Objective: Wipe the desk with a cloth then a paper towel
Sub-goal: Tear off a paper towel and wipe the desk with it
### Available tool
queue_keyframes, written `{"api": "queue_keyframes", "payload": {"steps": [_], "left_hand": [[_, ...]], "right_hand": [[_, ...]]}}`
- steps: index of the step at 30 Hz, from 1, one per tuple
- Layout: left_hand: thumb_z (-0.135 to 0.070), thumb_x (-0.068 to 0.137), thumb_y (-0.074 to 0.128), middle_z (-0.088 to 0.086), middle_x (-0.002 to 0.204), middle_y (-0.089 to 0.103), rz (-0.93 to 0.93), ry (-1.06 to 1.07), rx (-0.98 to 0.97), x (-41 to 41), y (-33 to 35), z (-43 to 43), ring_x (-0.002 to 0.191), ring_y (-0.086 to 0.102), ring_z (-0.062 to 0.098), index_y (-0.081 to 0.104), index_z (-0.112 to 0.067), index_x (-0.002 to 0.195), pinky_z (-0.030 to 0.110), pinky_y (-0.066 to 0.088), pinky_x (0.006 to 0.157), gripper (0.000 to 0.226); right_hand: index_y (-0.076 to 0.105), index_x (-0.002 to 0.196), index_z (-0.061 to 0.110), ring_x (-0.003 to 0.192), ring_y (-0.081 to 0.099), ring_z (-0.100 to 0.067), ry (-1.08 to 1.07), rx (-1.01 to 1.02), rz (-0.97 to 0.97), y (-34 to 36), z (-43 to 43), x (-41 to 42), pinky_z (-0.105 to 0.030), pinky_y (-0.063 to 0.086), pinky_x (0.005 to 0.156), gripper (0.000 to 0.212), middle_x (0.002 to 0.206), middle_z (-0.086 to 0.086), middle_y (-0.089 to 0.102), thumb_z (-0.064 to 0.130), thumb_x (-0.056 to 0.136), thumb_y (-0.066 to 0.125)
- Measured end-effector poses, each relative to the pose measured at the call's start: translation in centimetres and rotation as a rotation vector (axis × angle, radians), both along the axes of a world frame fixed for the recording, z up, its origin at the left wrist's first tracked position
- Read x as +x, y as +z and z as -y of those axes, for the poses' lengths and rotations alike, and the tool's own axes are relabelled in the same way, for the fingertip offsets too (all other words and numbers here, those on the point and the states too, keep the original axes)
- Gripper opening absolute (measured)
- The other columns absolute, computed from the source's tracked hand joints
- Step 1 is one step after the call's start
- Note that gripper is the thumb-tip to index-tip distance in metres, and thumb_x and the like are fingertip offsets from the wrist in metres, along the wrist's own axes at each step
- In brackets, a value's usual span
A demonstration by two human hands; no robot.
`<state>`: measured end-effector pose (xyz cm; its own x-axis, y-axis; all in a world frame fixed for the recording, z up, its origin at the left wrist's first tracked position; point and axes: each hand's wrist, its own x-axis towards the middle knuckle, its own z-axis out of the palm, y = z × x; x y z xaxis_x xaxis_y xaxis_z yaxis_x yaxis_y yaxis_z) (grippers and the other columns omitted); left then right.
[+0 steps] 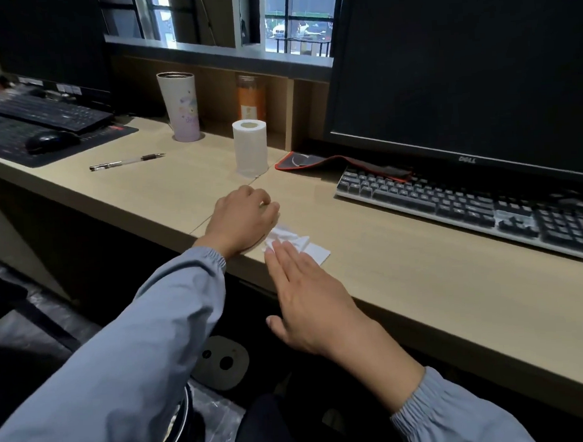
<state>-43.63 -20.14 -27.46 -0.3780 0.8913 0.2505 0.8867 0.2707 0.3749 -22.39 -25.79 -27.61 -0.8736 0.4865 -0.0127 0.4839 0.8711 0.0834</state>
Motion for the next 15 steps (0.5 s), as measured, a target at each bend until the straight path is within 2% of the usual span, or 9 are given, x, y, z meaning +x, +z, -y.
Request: {"api": "queue_keyframes", "payload": {"steps": [3, 7, 10, 15], "left_hand": [[-0.051, 0.099, 0.047, 0.008, 0.126, 0.063, -0.049, -0.002, 0.004, 0.4, 0.1, 0.2, 0.12, 0.058, 0.03, 0.068, -0.023, 0.12, 0.046, 0.041, 0.102, 0.041], [-0.051, 0.1, 0.047, 0.01, 0.124, 0.064, -0.068, -0.009, -0.013, 0.7, 0.0, 0.2, 0.117, 0.058, 0.032, 0.067, -0.02, 0.119, 0.047, 0.042, 0.101, 0.042], [-0.053, 0.1, 0.045, 0.01, 0.122, 0.063, -0.086, -0.006, -0.019, 0.9, 0.0, 0.3, 0.115, 0.058, 0.033, 0.066, -0.02, 0.118, 0.047, 0.042, 0.099, 0.043], [-0.054, 0.1, 0.043, 0.011, 0.115, 0.061, -0.101, -0.003, -0.035, 1.4, 0.0, 0.3, 0.111, 0.057, 0.034, 0.063, -0.018, 0.114, 0.049, 0.042, 0.097, 0.043]], "right_hand": [[-0.015, 0.159, 0.001, 0.156, -0.016, -0.028, -0.017, 0.011, -0.024, -0.1, 0.3, 1.6, -0.039, -0.005, 0.127, 0.091, 0.167, -0.019, -0.019, 0.048, 0.103, 0.04], [-0.016, 0.159, 0.002, 0.156, -0.016, -0.027, -0.05, 0.001, -0.029, 0.0, 0.5, 4.6, -0.036, -0.008, 0.126, 0.089, 0.168, -0.017, -0.02, 0.048, 0.104, 0.038], [-0.016, 0.159, 0.006, 0.156, -0.018, -0.023, -0.093, -0.026, -0.047, 0.2, 0.8, 7.6, -0.037, -0.005, 0.127, 0.089, 0.167, -0.012, -0.023, 0.05, 0.104, 0.038], [-0.018, 0.16, 0.01, 0.154, -0.022, -0.019, -0.153, -0.067, -0.002, 0.9, 1.3, 9.5, -0.031, -0.012, 0.123, 0.091, 0.168, -0.008, -0.024, 0.062, 0.103, 0.029]]}}
